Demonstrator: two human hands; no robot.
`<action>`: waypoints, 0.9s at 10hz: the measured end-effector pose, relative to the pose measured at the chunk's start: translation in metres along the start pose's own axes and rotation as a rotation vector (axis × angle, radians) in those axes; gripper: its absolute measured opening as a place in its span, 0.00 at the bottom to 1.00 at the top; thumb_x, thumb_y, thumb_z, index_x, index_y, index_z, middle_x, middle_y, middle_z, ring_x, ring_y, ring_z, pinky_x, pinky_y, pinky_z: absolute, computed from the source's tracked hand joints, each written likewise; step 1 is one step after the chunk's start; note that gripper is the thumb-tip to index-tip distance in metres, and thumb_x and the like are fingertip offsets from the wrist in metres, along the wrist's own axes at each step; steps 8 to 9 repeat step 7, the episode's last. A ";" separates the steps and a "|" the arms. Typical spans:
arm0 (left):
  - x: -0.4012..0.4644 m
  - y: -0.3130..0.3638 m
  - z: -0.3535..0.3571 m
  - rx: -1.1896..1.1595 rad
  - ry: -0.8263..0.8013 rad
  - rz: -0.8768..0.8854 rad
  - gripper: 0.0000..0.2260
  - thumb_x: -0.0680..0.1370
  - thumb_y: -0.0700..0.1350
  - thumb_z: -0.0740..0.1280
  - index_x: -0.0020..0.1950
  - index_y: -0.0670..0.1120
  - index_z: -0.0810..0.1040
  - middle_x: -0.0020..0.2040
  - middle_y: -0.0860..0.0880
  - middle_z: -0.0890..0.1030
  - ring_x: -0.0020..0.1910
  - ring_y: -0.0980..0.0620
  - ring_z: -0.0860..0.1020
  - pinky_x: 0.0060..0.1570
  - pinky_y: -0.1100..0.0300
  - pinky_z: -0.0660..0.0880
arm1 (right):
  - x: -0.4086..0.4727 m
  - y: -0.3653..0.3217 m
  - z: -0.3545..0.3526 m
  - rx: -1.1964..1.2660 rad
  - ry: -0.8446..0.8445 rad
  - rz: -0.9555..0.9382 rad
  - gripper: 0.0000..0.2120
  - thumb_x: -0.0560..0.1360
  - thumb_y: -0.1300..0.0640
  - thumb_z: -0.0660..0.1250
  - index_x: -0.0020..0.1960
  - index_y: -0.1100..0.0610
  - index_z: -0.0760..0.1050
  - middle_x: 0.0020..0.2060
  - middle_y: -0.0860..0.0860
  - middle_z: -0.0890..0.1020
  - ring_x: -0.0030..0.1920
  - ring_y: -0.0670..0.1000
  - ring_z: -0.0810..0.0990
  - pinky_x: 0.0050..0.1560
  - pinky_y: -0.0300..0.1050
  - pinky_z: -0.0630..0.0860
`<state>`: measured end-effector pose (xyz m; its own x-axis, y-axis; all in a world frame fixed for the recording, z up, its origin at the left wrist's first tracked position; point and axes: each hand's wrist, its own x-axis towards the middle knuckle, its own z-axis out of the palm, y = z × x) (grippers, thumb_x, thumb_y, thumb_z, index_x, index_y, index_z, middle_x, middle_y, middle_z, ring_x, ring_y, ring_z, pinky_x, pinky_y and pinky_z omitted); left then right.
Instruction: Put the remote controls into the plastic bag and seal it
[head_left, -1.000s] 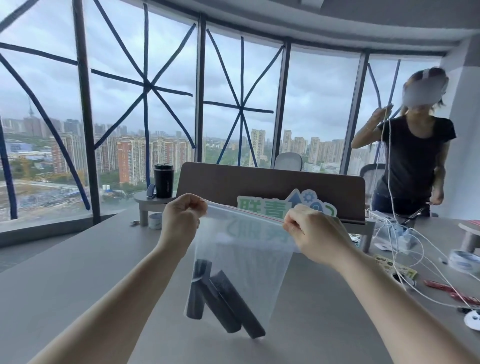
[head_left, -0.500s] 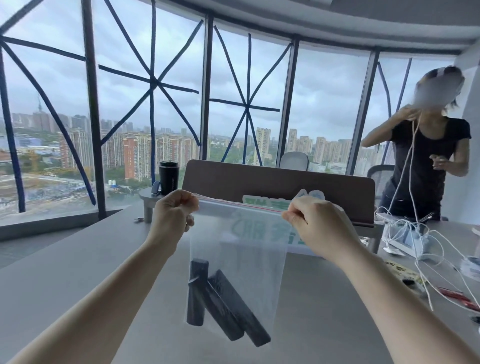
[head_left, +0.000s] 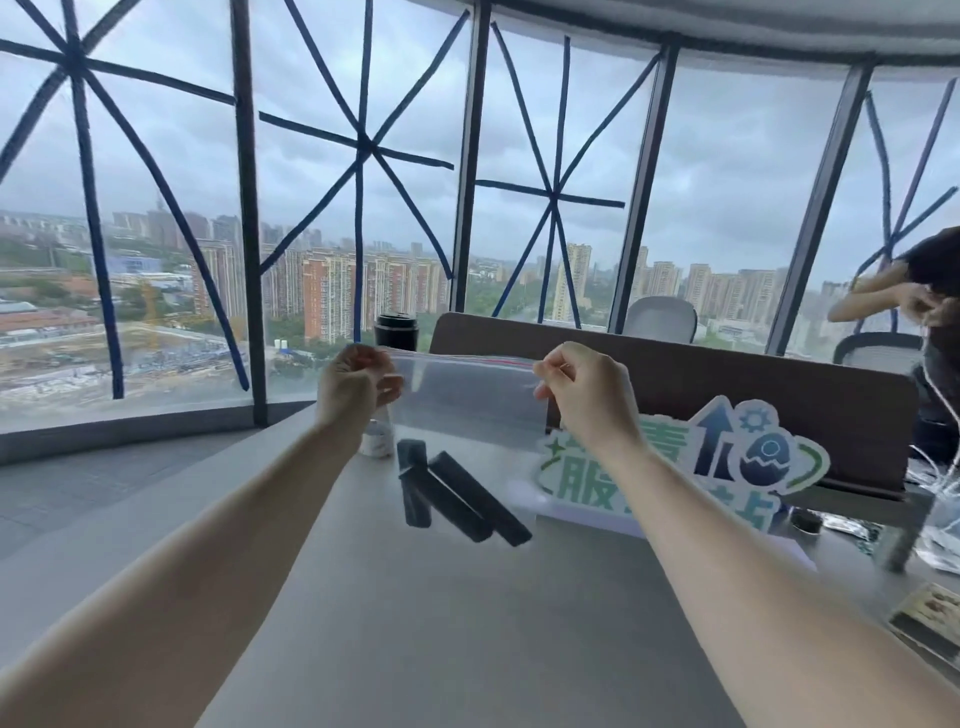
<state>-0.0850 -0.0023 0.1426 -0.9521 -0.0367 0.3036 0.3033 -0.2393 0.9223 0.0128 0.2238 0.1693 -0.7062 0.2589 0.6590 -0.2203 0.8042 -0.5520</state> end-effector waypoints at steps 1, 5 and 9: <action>0.015 -0.026 -0.022 -0.009 0.026 -0.016 0.11 0.77 0.33 0.60 0.38 0.45 0.74 0.38 0.44 0.77 0.39 0.47 0.79 0.47 0.55 0.79 | -0.014 0.012 0.035 0.073 -0.050 0.029 0.09 0.76 0.51 0.68 0.39 0.52 0.80 0.34 0.45 0.86 0.28 0.41 0.77 0.39 0.49 0.81; -0.075 -0.138 -0.104 0.155 0.129 -0.223 0.06 0.76 0.35 0.64 0.44 0.44 0.78 0.37 0.43 0.78 0.36 0.46 0.77 0.40 0.57 0.76 | -0.138 0.043 0.073 0.222 -0.605 0.312 0.08 0.75 0.48 0.69 0.50 0.51 0.81 0.35 0.52 0.88 0.20 0.50 0.72 0.27 0.41 0.72; -0.160 -0.115 -0.126 0.280 0.164 -0.196 0.08 0.76 0.34 0.64 0.43 0.44 0.80 0.41 0.40 0.81 0.34 0.44 0.77 0.37 0.56 0.71 | -0.157 0.015 -0.044 0.406 -0.145 0.259 0.09 0.79 0.58 0.66 0.45 0.52 0.83 0.31 0.54 0.85 0.22 0.51 0.71 0.29 0.44 0.71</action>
